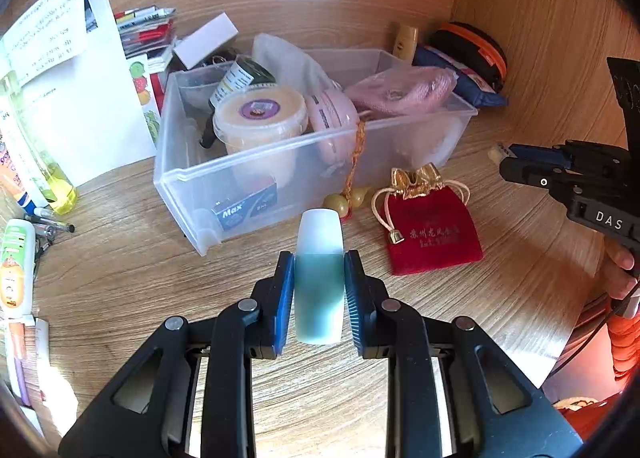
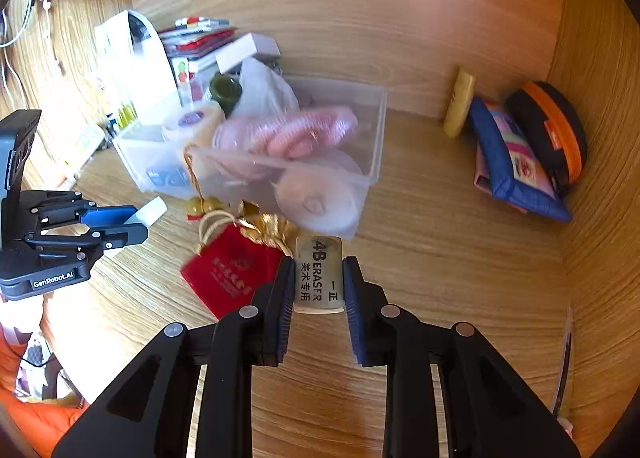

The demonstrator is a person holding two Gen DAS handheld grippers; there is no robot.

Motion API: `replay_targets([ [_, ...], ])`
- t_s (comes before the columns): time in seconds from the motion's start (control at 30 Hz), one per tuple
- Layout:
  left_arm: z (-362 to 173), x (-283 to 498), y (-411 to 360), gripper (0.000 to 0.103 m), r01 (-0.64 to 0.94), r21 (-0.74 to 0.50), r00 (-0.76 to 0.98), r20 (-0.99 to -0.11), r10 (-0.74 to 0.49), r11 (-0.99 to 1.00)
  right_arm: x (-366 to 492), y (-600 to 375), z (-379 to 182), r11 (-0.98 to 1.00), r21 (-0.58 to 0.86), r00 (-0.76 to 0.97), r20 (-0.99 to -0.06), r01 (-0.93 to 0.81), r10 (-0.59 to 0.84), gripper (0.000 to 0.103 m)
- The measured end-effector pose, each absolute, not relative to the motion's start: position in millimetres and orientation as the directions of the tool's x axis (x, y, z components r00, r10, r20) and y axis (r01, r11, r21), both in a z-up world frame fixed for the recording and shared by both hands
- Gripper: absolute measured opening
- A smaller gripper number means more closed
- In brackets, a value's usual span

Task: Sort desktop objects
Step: 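Grasp the light blue bottle with the left gripper while the right grasps the eraser, then lower the blue bottle and eraser into the clear box and open both grippers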

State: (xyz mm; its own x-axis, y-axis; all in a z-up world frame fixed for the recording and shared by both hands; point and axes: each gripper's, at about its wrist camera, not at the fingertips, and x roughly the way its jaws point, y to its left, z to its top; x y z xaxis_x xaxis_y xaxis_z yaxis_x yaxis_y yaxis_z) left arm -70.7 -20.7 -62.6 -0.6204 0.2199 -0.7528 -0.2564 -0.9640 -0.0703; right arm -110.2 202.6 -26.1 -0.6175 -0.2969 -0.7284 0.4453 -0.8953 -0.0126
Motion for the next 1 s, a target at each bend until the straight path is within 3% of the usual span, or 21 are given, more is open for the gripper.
replay_targets([
  [0.63,1,-98,-46,0.025,-0.167,-0.109,-0.773,-0.602,0.199,-0.980,-137,145,5,-0.863,0.067,-0.637,-0.646,0.501,-0.420,0.022],
  [1.0,-12,-145,-68,0.024,-0.103,-0.165,-0.752,-0.633,0.186,-0.981,-178,122,-6,-0.869,0.065,-0.615,-0.681,0.491,-0.398,0.022],
])
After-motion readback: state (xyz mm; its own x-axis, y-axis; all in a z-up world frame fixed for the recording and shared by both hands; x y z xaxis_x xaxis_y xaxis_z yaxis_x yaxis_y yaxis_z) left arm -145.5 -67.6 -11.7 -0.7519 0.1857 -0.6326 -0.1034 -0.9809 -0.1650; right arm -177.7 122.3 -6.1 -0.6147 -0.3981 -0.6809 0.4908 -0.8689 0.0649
